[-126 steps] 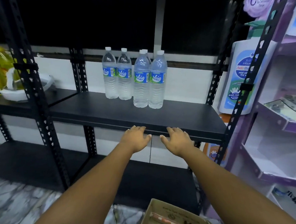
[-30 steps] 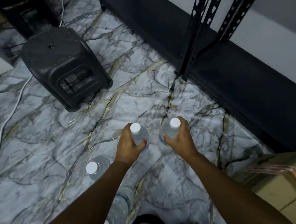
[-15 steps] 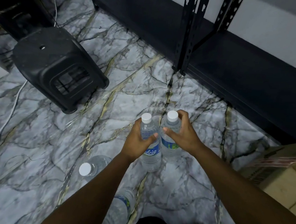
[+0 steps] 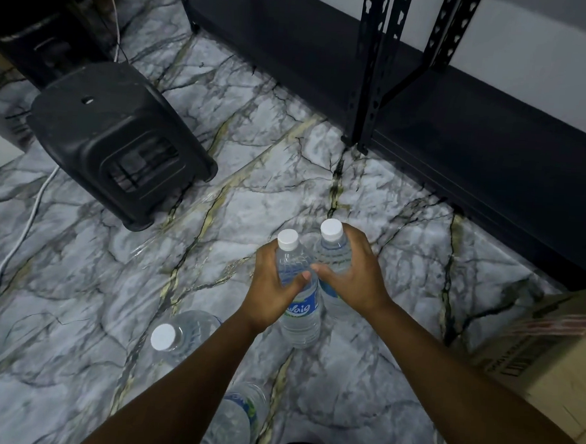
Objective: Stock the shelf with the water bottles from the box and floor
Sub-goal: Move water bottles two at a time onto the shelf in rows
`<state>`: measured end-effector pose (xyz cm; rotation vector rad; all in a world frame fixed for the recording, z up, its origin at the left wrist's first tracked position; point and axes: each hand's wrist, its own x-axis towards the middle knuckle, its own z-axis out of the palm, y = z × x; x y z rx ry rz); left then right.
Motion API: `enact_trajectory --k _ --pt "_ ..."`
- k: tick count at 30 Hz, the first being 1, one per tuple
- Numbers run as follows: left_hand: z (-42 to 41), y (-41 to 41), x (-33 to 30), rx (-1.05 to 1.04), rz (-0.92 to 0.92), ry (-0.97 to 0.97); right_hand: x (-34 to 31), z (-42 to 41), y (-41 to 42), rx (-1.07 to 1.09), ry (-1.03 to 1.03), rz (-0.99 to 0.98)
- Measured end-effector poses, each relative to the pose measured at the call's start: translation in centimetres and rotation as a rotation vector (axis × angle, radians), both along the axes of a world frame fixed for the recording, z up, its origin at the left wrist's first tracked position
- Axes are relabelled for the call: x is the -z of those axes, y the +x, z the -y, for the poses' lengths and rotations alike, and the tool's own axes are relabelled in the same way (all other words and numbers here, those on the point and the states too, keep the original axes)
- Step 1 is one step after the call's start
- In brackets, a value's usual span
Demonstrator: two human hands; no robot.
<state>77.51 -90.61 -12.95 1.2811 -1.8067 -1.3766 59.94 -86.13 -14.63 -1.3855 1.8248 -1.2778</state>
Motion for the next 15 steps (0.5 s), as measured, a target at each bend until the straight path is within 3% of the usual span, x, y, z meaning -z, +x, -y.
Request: enact_trajectory --k 6,13,15 --pt "-0.2 0.6 0.2 -0.028 -0.031 -0.042 -0.2 0.1 -0.5 0.032 0.008 -0.111" --pt "-1.0 -0.6 0.2 -0.113 0.138 -0.089 -0.6 -0.4 -1.6 -0.052 0.050 -0.069" --pt "-1.4 -0.7 0.3 -0.096 0.042 -0.015 -0.3 -0.9 -1.6 -0.029 0.052 -0.039"
